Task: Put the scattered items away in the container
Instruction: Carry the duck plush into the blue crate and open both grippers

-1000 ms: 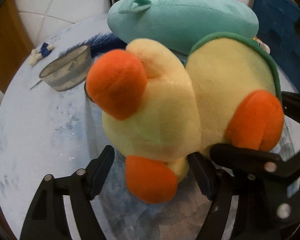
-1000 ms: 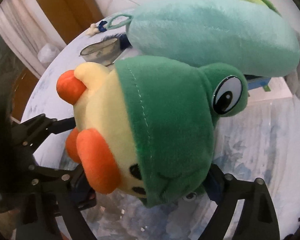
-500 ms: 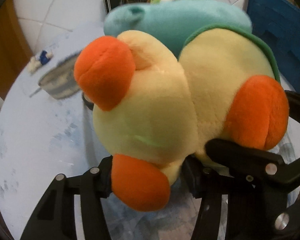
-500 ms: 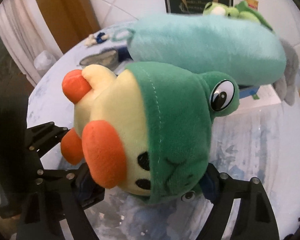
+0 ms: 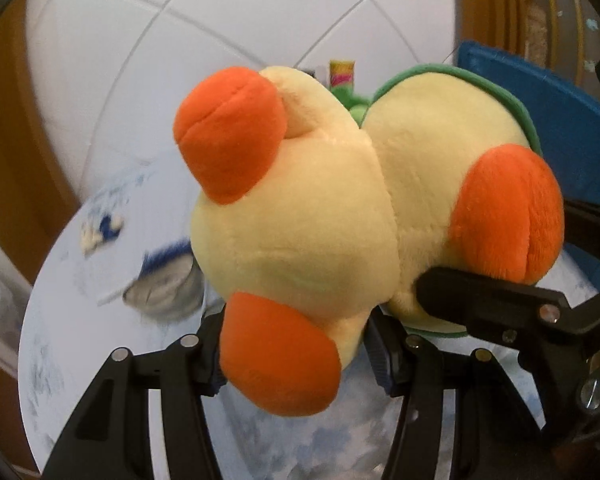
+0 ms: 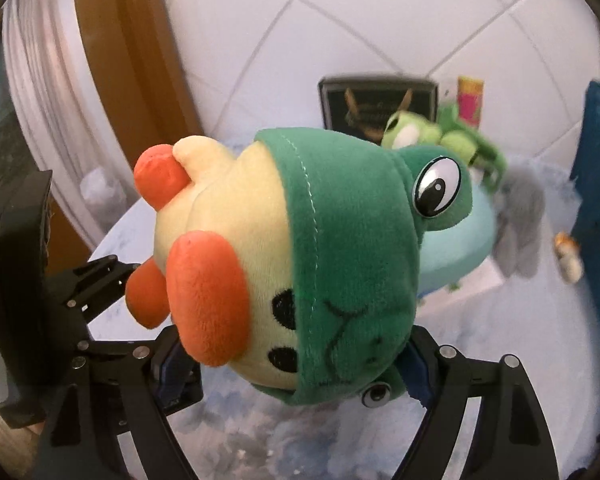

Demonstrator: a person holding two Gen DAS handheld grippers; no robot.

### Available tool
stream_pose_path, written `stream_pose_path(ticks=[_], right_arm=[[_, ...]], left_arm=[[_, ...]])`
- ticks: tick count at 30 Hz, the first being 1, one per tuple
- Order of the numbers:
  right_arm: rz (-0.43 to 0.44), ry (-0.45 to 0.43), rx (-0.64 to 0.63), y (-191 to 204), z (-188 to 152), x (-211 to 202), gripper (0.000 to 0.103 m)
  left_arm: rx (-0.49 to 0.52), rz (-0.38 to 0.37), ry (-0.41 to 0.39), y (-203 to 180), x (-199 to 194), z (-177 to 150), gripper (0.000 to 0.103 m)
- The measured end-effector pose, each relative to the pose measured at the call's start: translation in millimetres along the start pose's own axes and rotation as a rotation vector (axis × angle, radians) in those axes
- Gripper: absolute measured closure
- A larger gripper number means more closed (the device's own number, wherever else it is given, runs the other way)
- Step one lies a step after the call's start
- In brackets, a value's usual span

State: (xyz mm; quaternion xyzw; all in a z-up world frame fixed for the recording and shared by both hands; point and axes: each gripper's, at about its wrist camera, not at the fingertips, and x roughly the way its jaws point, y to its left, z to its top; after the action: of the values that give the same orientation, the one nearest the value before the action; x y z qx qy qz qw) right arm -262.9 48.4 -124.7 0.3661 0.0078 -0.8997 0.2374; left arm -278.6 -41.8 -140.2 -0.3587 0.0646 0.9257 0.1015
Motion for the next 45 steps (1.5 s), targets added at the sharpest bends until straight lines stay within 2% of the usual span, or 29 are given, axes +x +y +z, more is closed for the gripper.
stream_pose_path(ticks=[5,13,20,24,27,31,38,41,42,43,44,45], right_arm=[[-0.056,-0.073,0.015,-24.9,21.9,-40.3,0.018],[-0.190,-0.181,0.056,-94.4,45.8,-125.7,0.018],[-0.358,-0.289,0.141,-179.4,54.8,-245.6,0.018],[-0.476,-0.319,0.197,-232.3,49.3,-314.3,0.018],[-0.541,-0.313,0.258,-275.2,40.7,-353.4,0.017],[-0.602,-0.273,0.328,-325.5,20.0,-389.5,0.017],[-0.603,-0.186,0.409,-393.9,-2.6,-395.2,0.016],[-0.601,-0.165,0.422,-409.7,-6.9,-389.8,0.008],[-0.614,-0.154,0.422,-415.8,-8.3,-385.4,0.005],[-0.631,-0.144,0.422,-419.9,-10.3,-383.1,0.000],[-0.639,-0.140,0.428,-424.1,-14.3,-382.8,0.000],[-0.623,-0.147,0.441,-428.2,-18.1,-383.3,0.000]], left_arm=[[0.061,-0.037,-0.066,-26.5,-11.0,44.0,0.048],[0.159,-0.145,-0.179,-113.3,-29.5,118.5,0.048],[0.254,-0.299,-0.286,-242.7,-70.7,193.1,0.048],[0.318,-0.378,-0.300,-330.0,-89.3,223.7,0.048],[0.356,-0.438,-0.269,-386.2,-86.6,235.7,0.048],[0.367,-0.490,-0.172,-441.3,-61.7,242.8,0.048],[0.382,-0.463,-0.037,-500.0,-25.4,243.4,0.048],[0.395,-0.434,0.020,-513.3,-13.0,238.4,0.038],[0.399,-0.420,0.033,-515.2,-9.5,236.2,0.031],[0.402,-0.404,0.045,-517.2,-5.8,234.2,0.031],[0.403,-0.385,0.033,-516.9,-5.8,233.6,0.030],[0.403,-0.364,0.012,-515.8,-7.1,233.6,0.022]])
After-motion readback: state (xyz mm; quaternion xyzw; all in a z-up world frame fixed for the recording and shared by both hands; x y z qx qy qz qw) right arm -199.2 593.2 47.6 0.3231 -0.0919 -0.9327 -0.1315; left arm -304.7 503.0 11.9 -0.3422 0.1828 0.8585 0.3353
